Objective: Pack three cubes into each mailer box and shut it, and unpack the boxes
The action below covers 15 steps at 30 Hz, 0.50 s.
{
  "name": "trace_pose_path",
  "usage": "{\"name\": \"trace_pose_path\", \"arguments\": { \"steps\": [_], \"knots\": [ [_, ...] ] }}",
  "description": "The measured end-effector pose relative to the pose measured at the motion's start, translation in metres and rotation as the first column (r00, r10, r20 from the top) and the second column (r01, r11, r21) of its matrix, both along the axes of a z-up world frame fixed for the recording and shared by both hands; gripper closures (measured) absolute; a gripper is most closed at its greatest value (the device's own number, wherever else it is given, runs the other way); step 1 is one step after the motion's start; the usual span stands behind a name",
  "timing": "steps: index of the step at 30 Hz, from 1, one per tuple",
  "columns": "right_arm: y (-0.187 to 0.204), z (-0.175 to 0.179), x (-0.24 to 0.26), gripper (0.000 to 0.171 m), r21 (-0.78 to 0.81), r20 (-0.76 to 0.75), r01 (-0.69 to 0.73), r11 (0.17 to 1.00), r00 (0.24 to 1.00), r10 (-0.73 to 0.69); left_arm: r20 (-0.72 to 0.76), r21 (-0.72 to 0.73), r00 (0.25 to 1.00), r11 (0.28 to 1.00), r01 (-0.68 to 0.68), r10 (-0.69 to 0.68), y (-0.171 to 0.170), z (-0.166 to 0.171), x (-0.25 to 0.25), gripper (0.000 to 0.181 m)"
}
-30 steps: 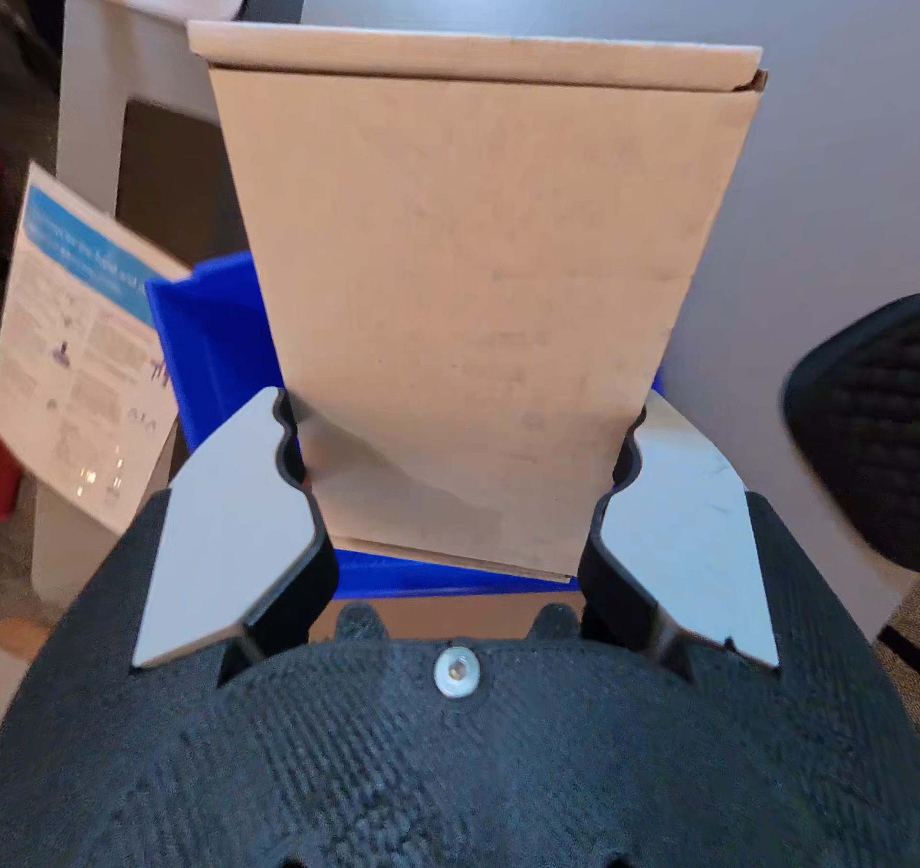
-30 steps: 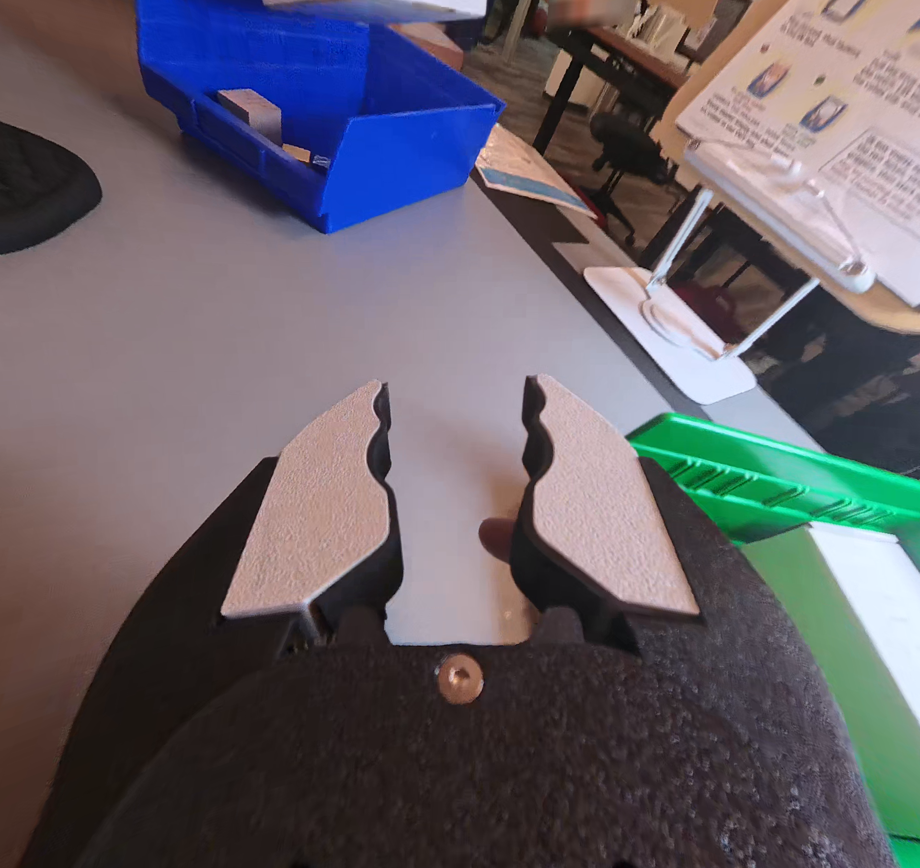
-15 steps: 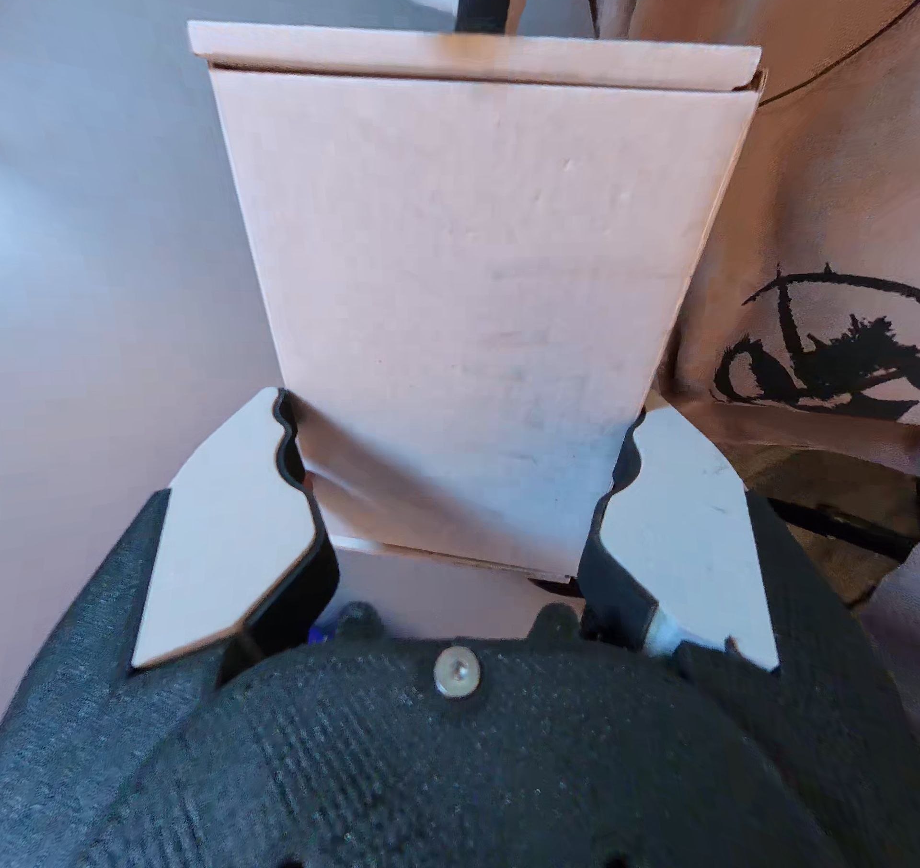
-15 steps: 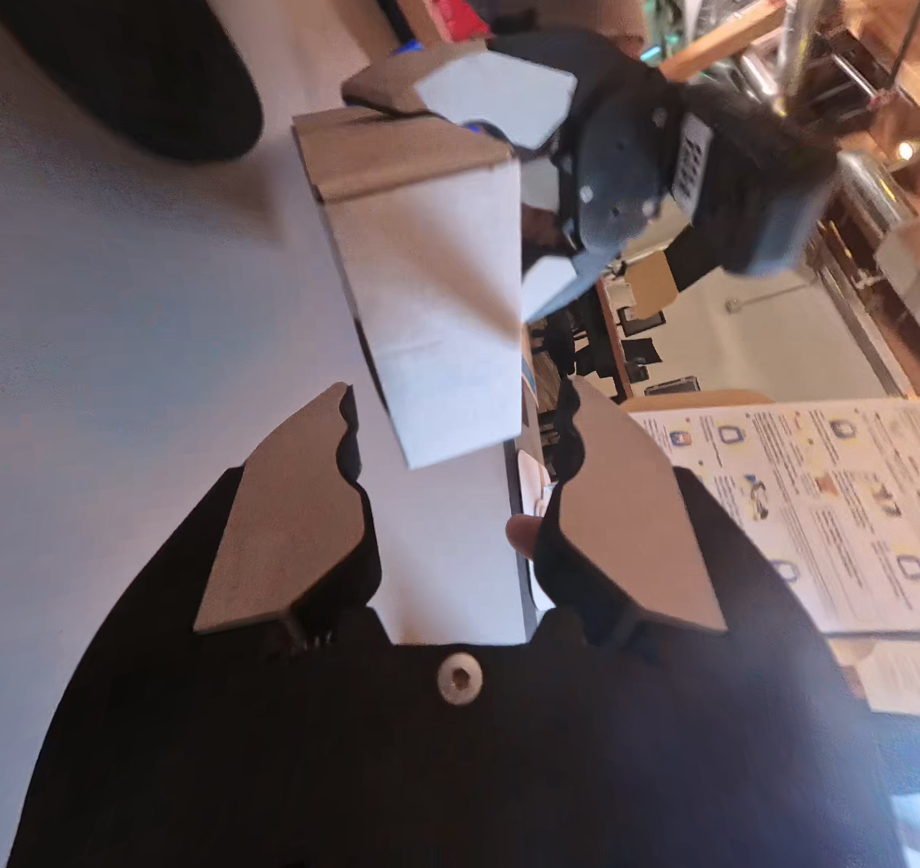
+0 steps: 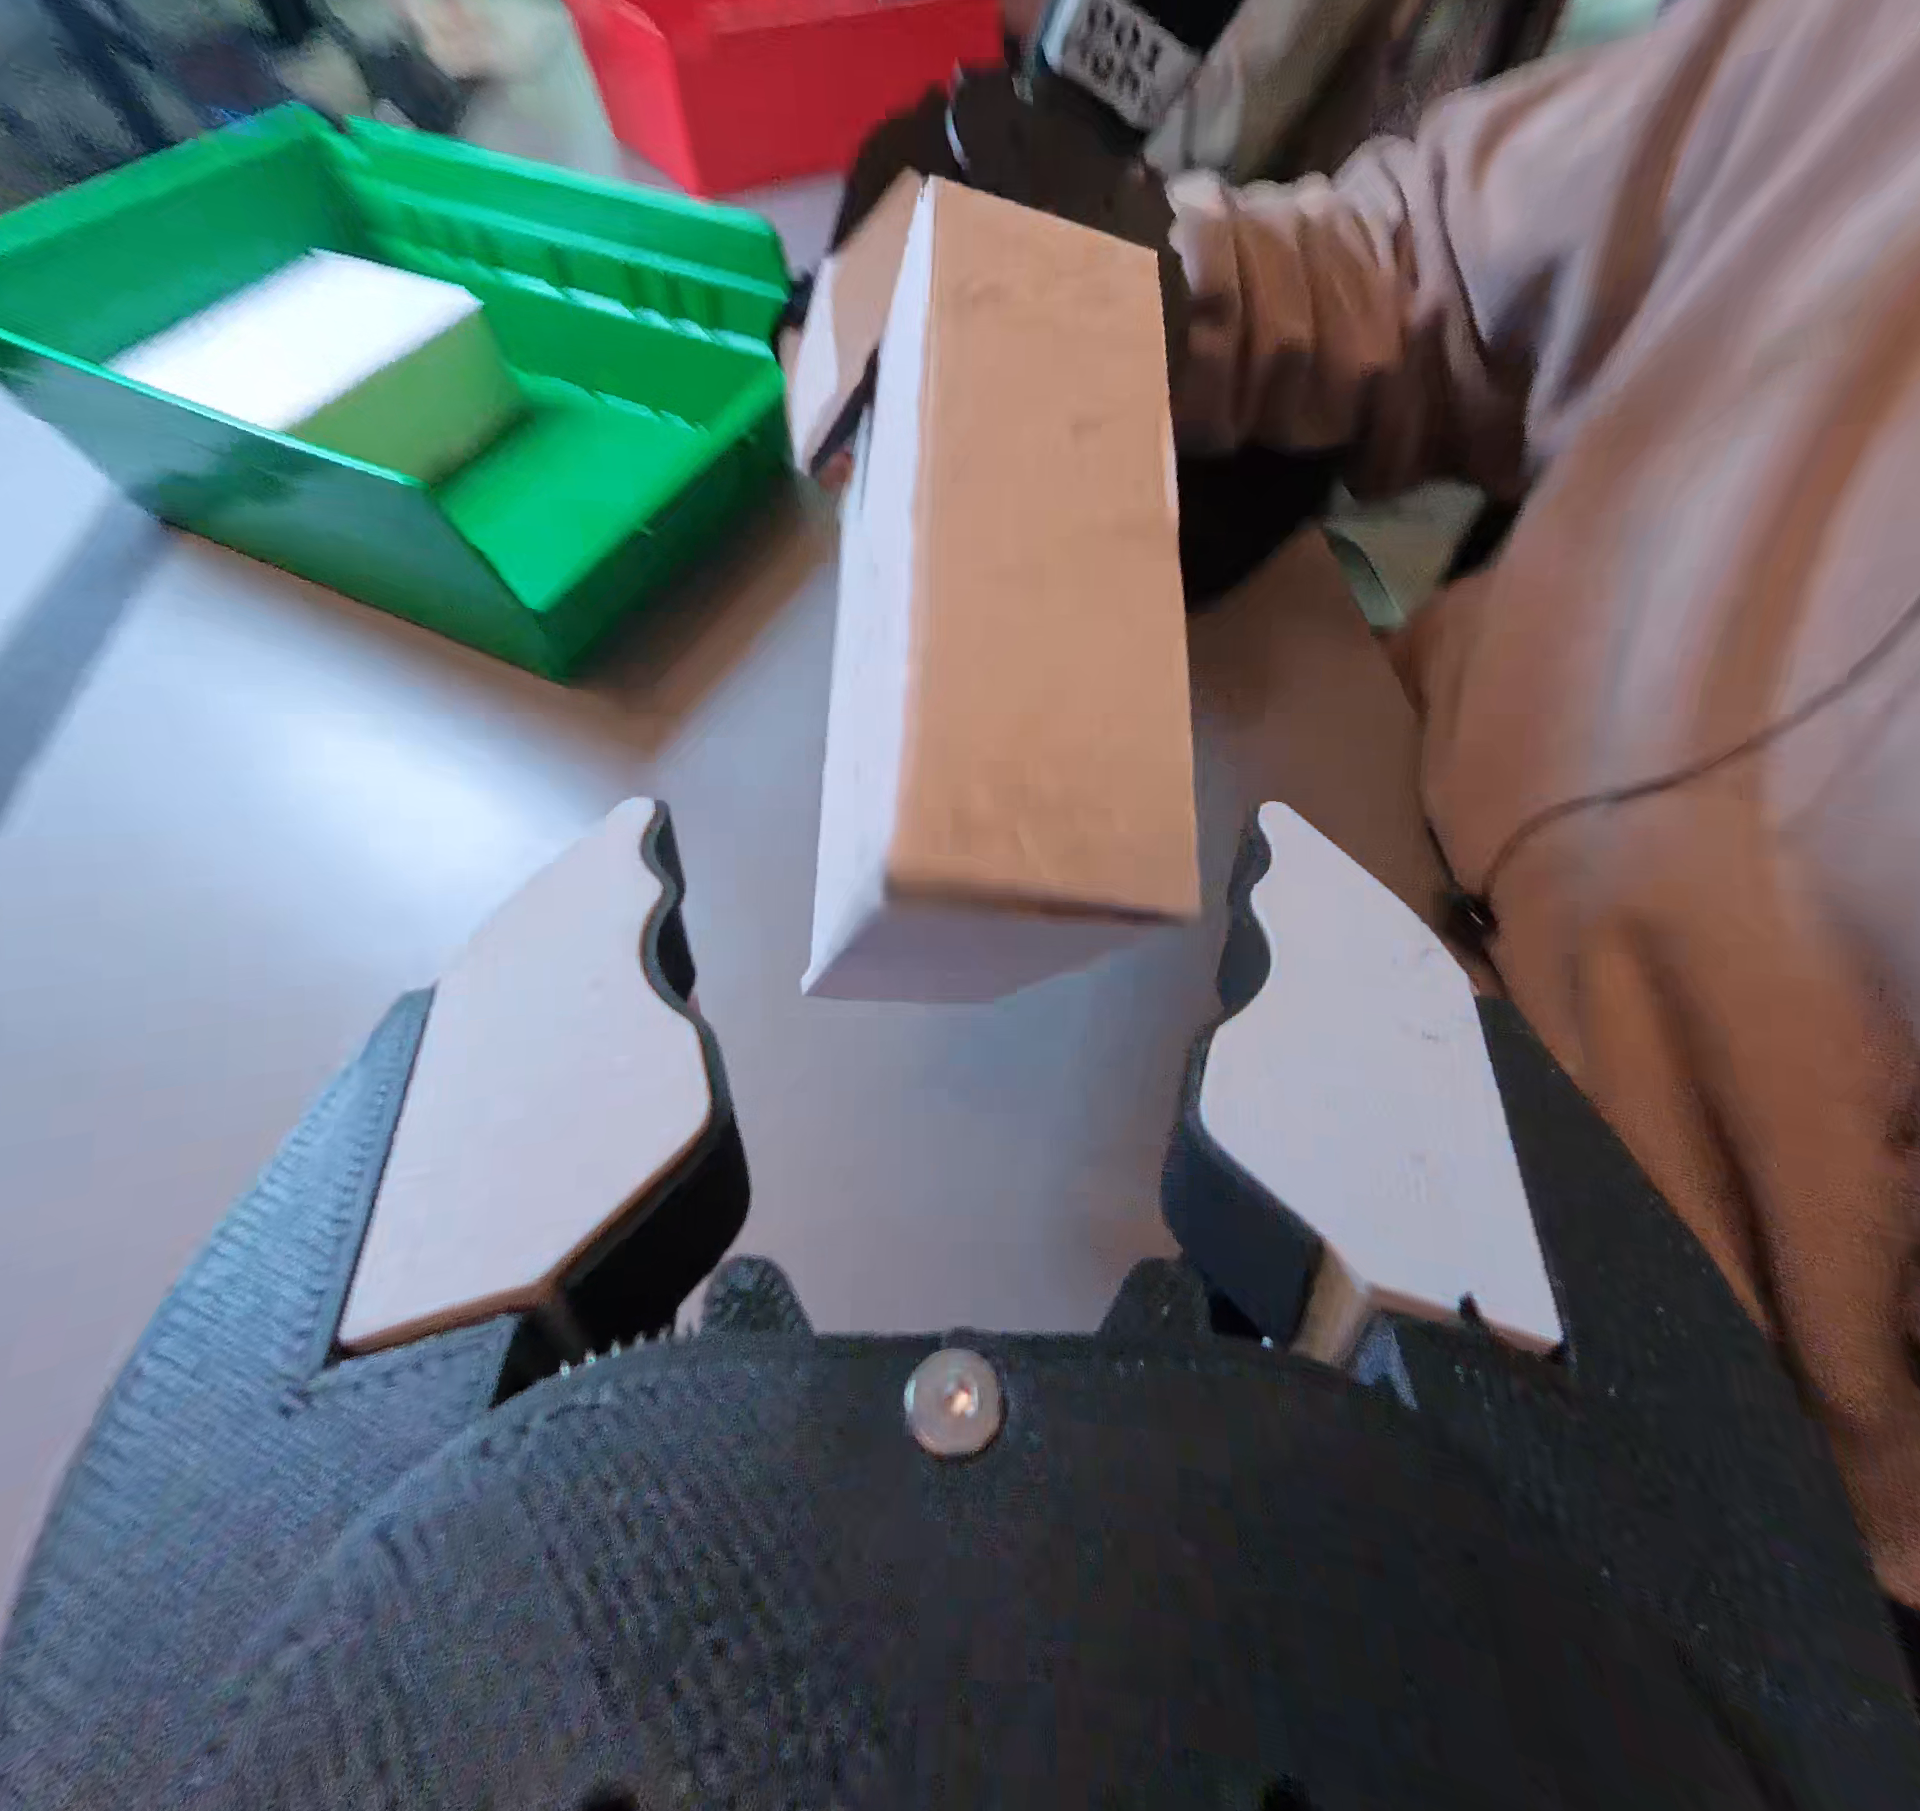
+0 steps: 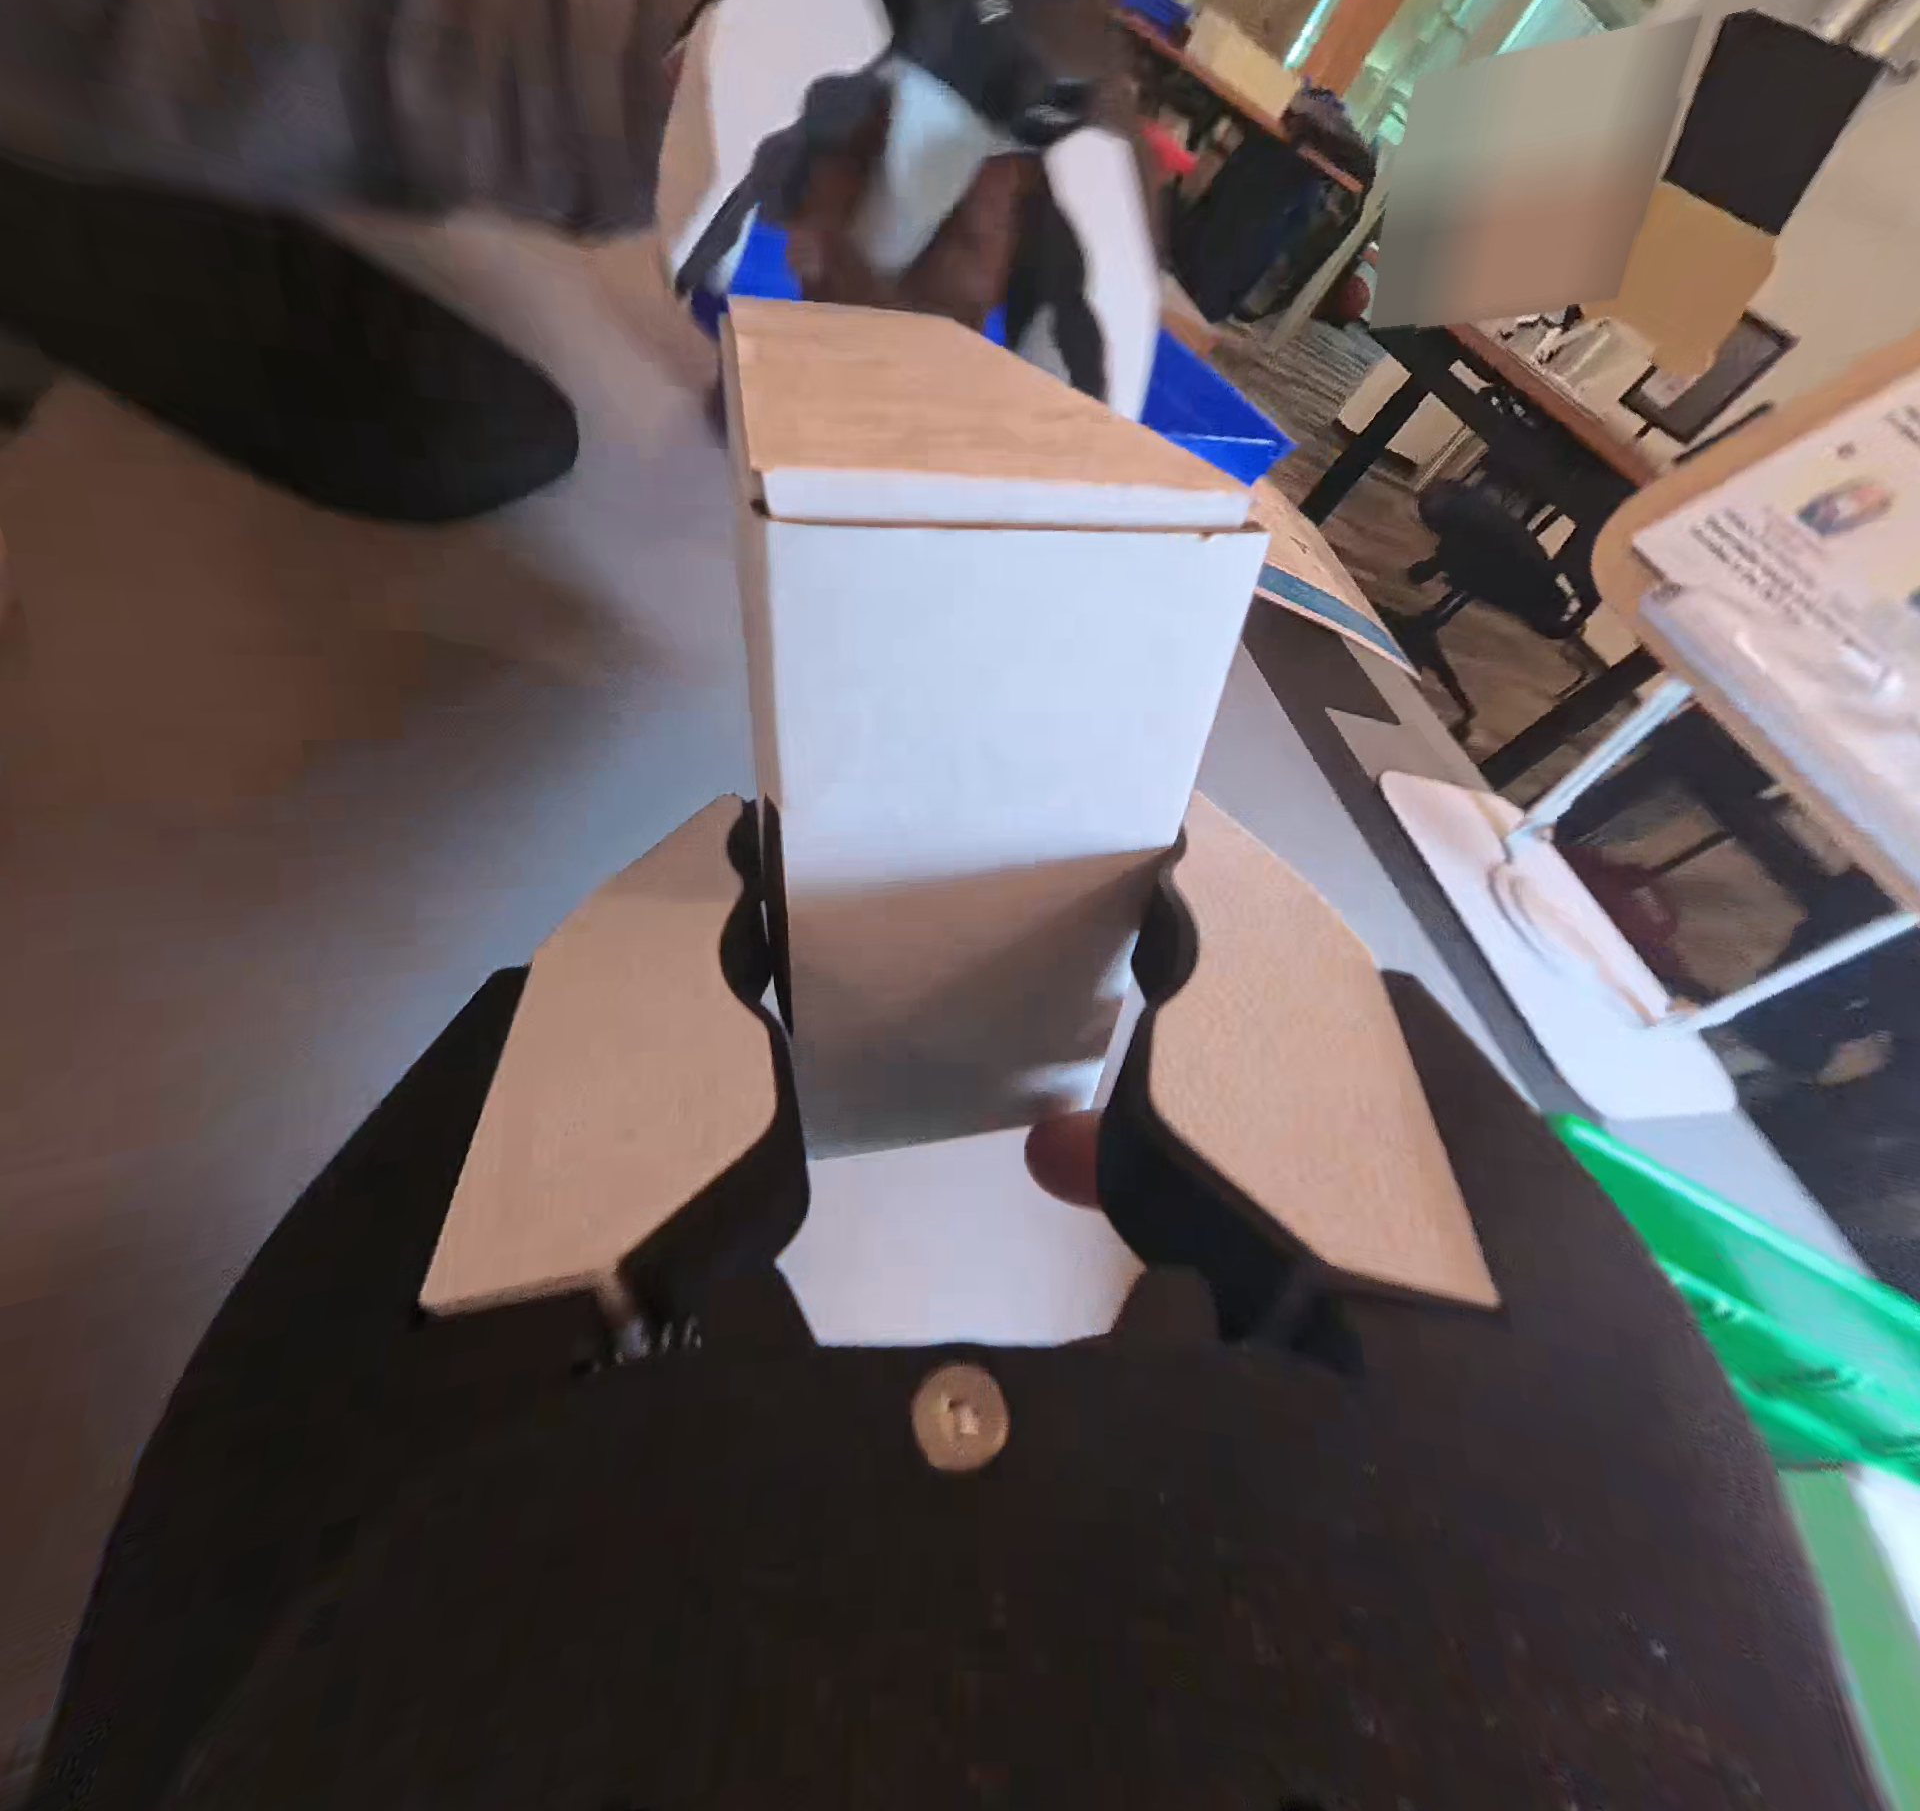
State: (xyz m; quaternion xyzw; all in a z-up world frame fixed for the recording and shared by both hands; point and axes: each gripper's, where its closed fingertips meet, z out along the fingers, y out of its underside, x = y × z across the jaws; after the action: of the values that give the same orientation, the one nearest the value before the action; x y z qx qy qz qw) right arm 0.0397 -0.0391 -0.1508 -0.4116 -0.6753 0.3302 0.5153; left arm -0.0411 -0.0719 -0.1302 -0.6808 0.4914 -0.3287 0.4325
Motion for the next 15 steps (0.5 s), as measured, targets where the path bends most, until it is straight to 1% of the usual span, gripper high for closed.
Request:
{"name": "trace_pose_path", "arguments": {
  "steps": [1,3,5,6,7,8,9,10,12,15],
  "knots": [
    [0.007,0.005,0.002,0.103,-0.069,-0.031,0.004,0.998,1.0,-0.006,0.061,0.042,0.996,0.997,-0.061,0.058,0.004,0.001,-0.003,0.082],
    [0.018,0.011,0.005,0.103,-0.189,-0.073,-0.003,0.982,0.997,-0.011,0.156,0.079,0.974,0.981,-0.178,0.164,0.011,-0.003,-0.007,0.085],
    [0.022,0.01,0.003,0.103,-0.291,-0.088,-0.026,0.956,0.996,0.0,0.215,0.093,0.945,0.959,-0.269,0.245,0.018,-0.013,-0.002,0.09],
    [0.021,0.006,0.001,0.102,-0.336,-0.085,-0.039,0.941,0.996,0.011,0.219,0.095,0.94,0.953,-0.289,0.263,0.019,-0.019,0.003,0.096],
    [0.019,0.0,-0.002,0.102,-0.372,-0.077,-0.05,0.927,0.997,0.023,0.198,0.092,0.943,0.953,-0.288,0.266,0.018,-0.026,0.01,0.103],
    [0.016,-0.008,-0.005,0.102,-0.399,-0.056,-0.057,0.915,0.998,0.038,0.157,0.089,0.944,0.948,-0.305,0.289,0.019,-0.034,0.014,0.107],
    [0.015,-0.017,-0.007,0.103,-0.414,-0.023,-0.041,0.909,0.999,0.034,0.123,0.104,0.934,0.932,-0.347,0.334,0.024,-0.038,0.012,0.107],
    [0.018,-0.026,-0.007,0.102,-0.411,0.017,-0.014,0.912,1.0,0.023,0.093,0.104,0.934,0.929,-0.354,0.345,0.025,-0.044,0.011,0.107],
    [0.021,-0.039,-0.005,0.102,-0.413,0.091,0.02,0.91,0.996,0.02,0.052,0.059,0.925,0.924,-0.378,0.375,0.025,-0.056,0.011,0.108],
    [0.033,-0.035,-0.003,0.099,-0.318,0.122,0.1,0.943,0.99,-0.063,0.018,0.014,0.904,0.904,-0.427,0.427,0.028,-0.066,0.007,0.109]
  ]
}}
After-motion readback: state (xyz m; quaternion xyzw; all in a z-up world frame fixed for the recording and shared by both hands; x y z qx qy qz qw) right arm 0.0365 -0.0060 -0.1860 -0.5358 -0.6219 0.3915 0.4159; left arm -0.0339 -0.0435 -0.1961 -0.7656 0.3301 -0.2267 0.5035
